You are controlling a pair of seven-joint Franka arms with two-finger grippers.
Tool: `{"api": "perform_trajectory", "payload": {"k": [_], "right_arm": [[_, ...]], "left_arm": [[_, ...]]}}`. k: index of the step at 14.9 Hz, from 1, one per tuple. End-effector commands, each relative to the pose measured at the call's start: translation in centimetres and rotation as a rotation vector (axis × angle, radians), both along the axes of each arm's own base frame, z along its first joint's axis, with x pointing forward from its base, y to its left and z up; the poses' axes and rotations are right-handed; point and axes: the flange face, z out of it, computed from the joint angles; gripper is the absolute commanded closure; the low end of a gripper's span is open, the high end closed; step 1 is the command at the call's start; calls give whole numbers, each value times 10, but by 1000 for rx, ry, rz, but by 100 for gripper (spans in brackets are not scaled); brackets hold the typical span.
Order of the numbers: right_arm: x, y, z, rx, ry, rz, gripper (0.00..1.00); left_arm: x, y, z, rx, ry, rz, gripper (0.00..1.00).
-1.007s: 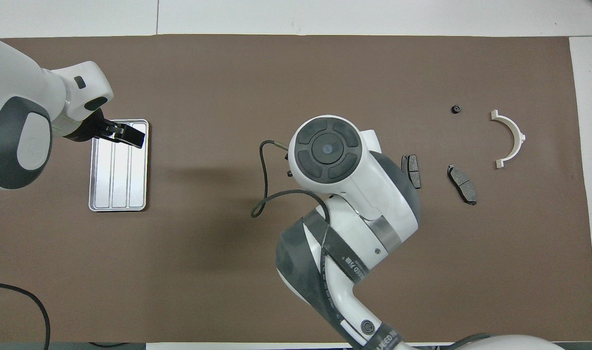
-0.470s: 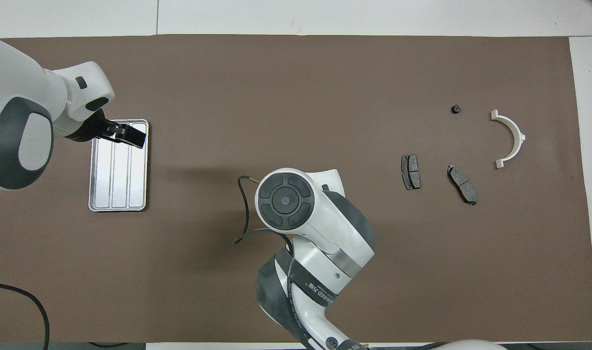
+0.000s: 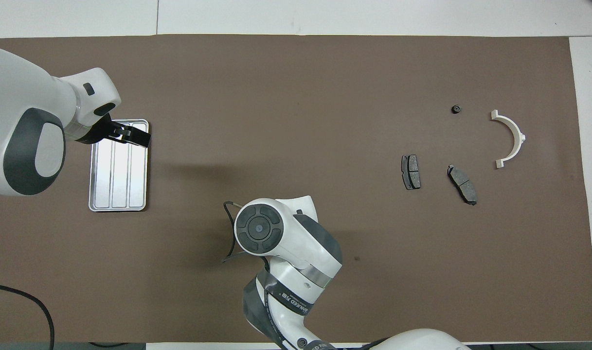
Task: Pick bearing gear from pile to tray
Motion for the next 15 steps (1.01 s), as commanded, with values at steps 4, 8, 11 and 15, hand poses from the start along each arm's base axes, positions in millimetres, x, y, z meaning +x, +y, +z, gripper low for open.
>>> {"api": "perform_trajectory", "payload": {"k": [4, 8, 11, 15], "right_arm": [[1, 7, -22, 27, -2, -24, 100], [2, 8, -32, 30, -3, -31, 100], [6, 4, -32, 22, 3, -61, 58], [14, 0, -19, 12, 6, -74, 0]], "left_arm": [[-13, -2, 4, -11, -33, -1, 0], [-13, -3, 4, -11, -36, -7, 0], [-16, -3, 2, -12, -46, -9, 0], [-18, -7, -1, -14, -49, -2, 0]]}}
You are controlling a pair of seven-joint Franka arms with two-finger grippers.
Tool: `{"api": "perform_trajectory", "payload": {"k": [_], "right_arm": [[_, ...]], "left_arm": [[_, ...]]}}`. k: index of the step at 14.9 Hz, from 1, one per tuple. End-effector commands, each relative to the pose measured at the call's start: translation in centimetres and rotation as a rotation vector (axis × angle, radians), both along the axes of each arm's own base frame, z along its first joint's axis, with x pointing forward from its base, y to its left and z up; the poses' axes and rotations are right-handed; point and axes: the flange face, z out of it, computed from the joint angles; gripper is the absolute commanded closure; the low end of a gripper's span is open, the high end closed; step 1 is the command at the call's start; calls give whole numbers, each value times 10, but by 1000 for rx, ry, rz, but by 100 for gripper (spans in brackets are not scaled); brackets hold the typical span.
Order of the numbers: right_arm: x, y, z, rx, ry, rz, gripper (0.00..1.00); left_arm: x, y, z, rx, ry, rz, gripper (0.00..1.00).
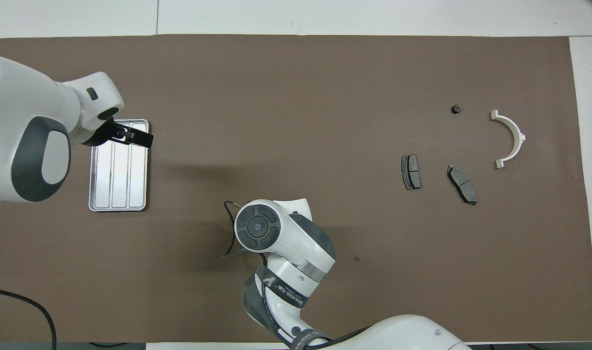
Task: Pick bearing gear from pile to tray
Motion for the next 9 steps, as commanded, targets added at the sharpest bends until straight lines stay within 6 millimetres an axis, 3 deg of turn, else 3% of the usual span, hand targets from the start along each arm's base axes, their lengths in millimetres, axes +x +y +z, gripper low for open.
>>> {"api": "perform_trajectory", "payload": {"k": [1, 4, 7, 9], "right_arm": [[17, -7, 16, -4, 4, -47, 0], [51, -33, 48, -13, 0, -94, 0], [74, -67, 81, -7, -14, -47, 0], [89, -94, 102, -10, -22, -17, 0]], "left_arm": [[-13, -8, 7, -10, -13, 21, 0], [-22, -44, 15, -14, 11, 76, 0], [-41, -82, 38, -16, 31, 104, 0], [-59, -118, 41, -12, 52, 136, 0]]}}
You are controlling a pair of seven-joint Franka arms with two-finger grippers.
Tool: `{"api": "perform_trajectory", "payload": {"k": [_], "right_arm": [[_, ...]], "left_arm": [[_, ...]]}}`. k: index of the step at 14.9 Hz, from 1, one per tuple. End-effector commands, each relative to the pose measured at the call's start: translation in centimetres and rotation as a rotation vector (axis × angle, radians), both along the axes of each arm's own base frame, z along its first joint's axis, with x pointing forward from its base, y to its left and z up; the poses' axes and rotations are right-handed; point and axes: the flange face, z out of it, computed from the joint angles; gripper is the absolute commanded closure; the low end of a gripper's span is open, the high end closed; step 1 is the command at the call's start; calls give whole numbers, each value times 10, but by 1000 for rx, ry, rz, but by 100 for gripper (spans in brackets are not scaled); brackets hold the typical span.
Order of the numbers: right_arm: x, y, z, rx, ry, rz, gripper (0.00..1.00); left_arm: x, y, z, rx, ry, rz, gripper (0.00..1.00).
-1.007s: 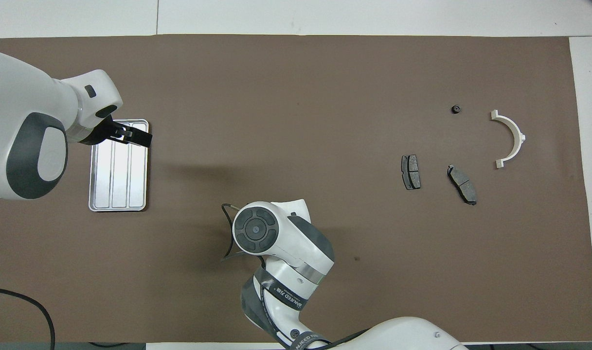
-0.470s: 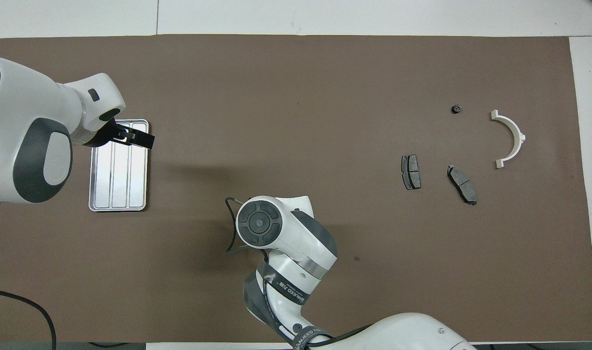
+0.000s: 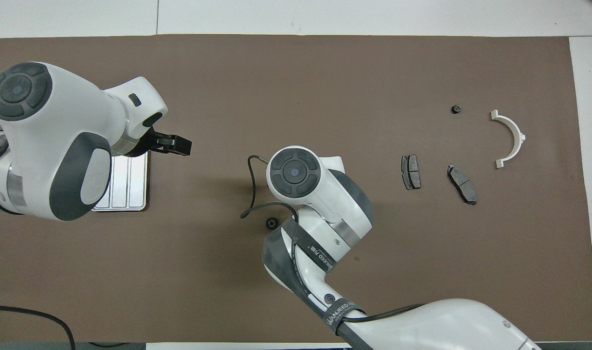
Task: Pick bearing gear from pile to tray
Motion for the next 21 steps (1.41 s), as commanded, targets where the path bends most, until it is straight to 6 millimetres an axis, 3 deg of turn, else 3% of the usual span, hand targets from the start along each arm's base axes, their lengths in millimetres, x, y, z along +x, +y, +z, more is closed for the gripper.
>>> {"api": "perform_trajectory", "payload": {"k": [1, 3, 5, 7, 11, 14, 16, 19, 21], "right_arm": [[14, -36, 29, -2, 0, 61, 0], [30, -69, 42, -12, -1, 129, 0], [42, -101, 52, -22, 3, 218, 0], [56, -136, 61, -29, -2, 300, 0], [81, -210, 68, -49, -7, 528, 0], [98, -263, 66, -61, -27, 640, 0], [106, -295, 63, -72, -53, 676, 0], [119, -335, 41, -83, -68, 669, 0], [126, -348, 20, -83, -77, 656, 0]], "left_arm": [[-32, -46, 11, 1, 33, 61, 0], [-63, -100, 10, 9, 49, 110, 0], [-87, -130, 10, 7, 50, 136, 0], [-101, -135, -2, 7, 52, 159, 0], [-126, -125, -38, -15, 24, 161, 0], [-142, -137, -60, -26, 12, 171, 0], [-151, -148, -63, -35, 5, 182, 0], [-163, -164, -63, -47, -2, 186, 0], [-166, -173, -67, -53, -6, 185, 0]]}}
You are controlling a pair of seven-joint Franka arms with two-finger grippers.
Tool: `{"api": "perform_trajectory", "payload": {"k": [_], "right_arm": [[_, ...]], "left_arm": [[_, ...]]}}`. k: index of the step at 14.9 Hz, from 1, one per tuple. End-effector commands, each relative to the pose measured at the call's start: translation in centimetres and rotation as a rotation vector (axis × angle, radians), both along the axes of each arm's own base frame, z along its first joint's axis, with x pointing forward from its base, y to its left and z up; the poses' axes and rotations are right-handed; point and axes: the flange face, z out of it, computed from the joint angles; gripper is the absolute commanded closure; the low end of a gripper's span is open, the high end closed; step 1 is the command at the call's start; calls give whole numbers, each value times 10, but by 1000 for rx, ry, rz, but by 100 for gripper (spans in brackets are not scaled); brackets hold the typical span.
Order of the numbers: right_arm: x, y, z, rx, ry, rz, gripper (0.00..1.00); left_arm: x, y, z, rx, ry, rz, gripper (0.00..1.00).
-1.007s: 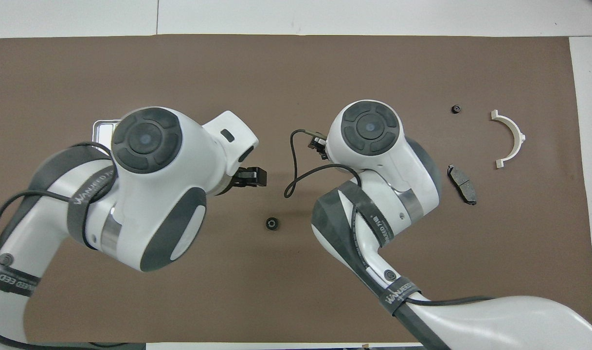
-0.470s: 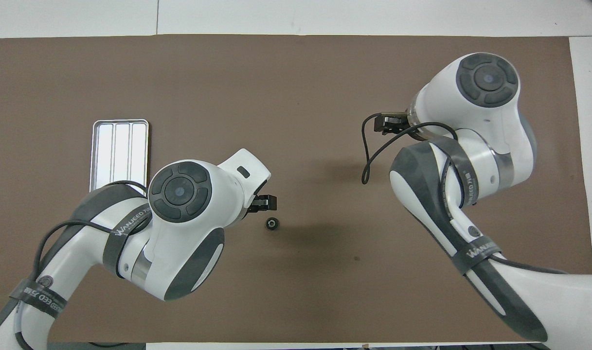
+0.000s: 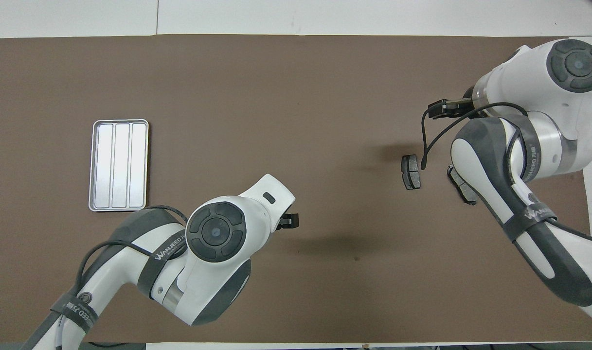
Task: Pick bearing gear from pile to tray
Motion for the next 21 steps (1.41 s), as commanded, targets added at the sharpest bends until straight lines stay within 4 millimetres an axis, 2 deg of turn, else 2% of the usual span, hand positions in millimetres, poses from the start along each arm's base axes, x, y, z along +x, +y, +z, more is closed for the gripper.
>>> {"api": "perform_trajectory", "payload": {"k": [1, 2, 4, 5, 7, 10, 14, 21], "right_arm": [[9, -20, -31, -1, -9, 0, 0], [11, -27, -36, -6, -20, -5, 0], [16, -43, -49, -24, -29, -9, 0], [19, -46, -59, -26, -38, -7, 0], [24, -58, -76, -20, -50, -20, 0], [31, -62, -104, -33, -53, -6, 0], [36, -62, -122, -23, -36, -22, 0], [44, -66, -133, -17, -34, -32, 6]], "left_arm": [[-9, -1, -2, -23, -22, 10, 0], [-8, -3, -5, -22, -21, 7, 0], [-15, -21, -24, -16, -15, -20, 0], [-14, -23, -32, -16, -17, -20, 0], [-16, -25, -44, -5, -6, -26, 0], [-22, -20, -54, 15, 12, -36, 0], [-25, -11, -63, 31, 30, -33, 0], [-20, -12, -91, 33, 26, -28, 0]]}}
